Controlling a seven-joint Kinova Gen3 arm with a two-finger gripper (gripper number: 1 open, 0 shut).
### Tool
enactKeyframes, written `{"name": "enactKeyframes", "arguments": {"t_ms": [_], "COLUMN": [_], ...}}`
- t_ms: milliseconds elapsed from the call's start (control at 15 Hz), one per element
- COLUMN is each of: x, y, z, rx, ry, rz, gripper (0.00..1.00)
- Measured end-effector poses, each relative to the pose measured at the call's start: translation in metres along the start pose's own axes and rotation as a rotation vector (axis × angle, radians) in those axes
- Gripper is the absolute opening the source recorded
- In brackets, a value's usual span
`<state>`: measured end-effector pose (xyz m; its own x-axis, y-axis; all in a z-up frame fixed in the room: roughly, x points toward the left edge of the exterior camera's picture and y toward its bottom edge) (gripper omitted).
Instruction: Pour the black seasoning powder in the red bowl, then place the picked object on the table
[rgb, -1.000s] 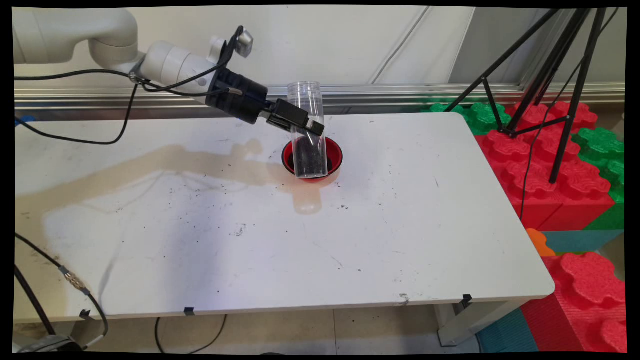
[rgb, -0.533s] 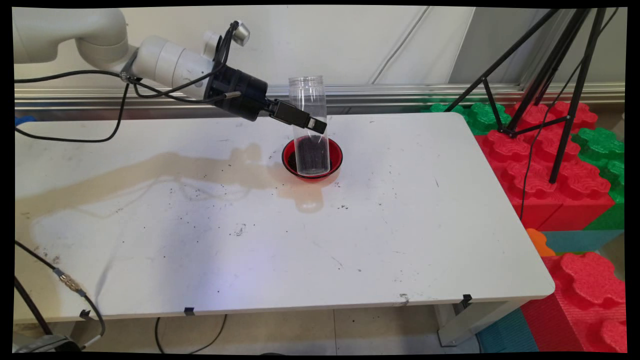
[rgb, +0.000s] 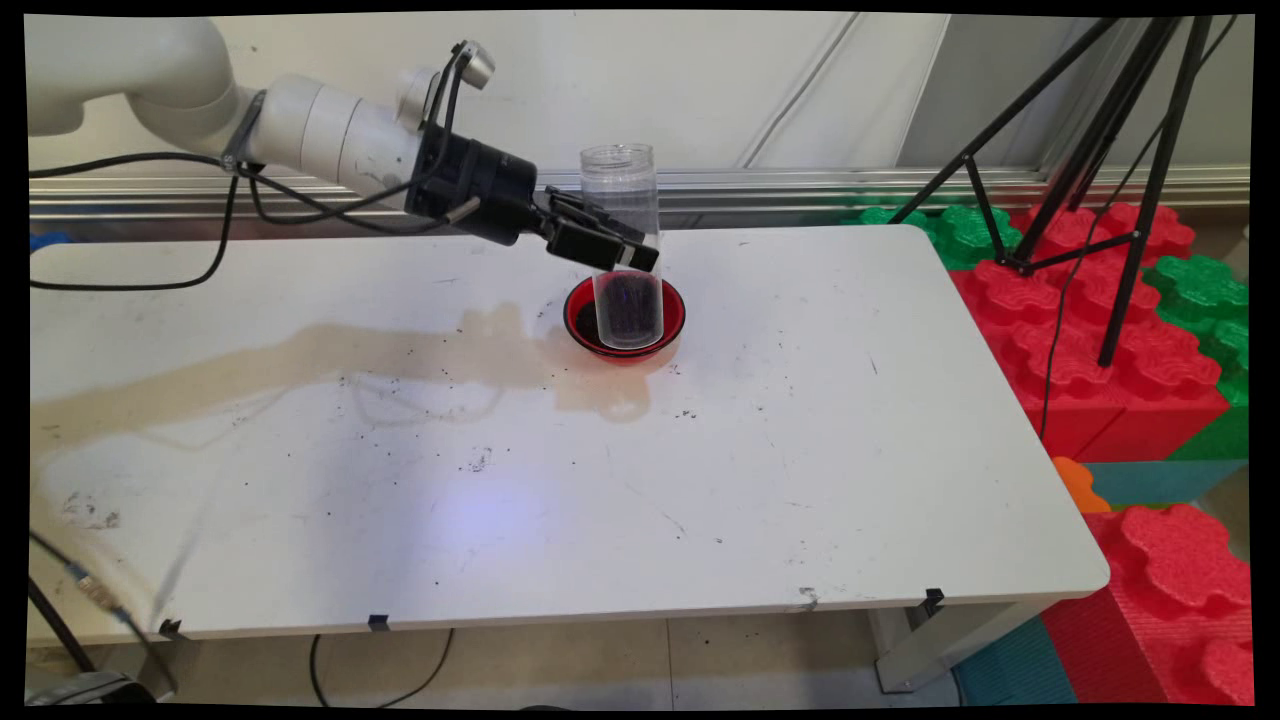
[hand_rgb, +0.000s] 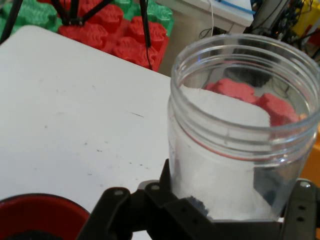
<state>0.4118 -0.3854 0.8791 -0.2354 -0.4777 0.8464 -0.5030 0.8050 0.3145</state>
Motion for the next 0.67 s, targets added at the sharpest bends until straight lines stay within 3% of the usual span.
{"name": "enactKeyframes", "arguments": {"t_ms": [200, 667], "x": [-0.007, -0.027], "y": [0.014, 0.042], "z": [0.001, 0.01], "rx": [0.032, 0.065], "ry": [0.004, -0.004], "rz": [0.108, 0.283], "gripper": [0.0, 0.0]}}
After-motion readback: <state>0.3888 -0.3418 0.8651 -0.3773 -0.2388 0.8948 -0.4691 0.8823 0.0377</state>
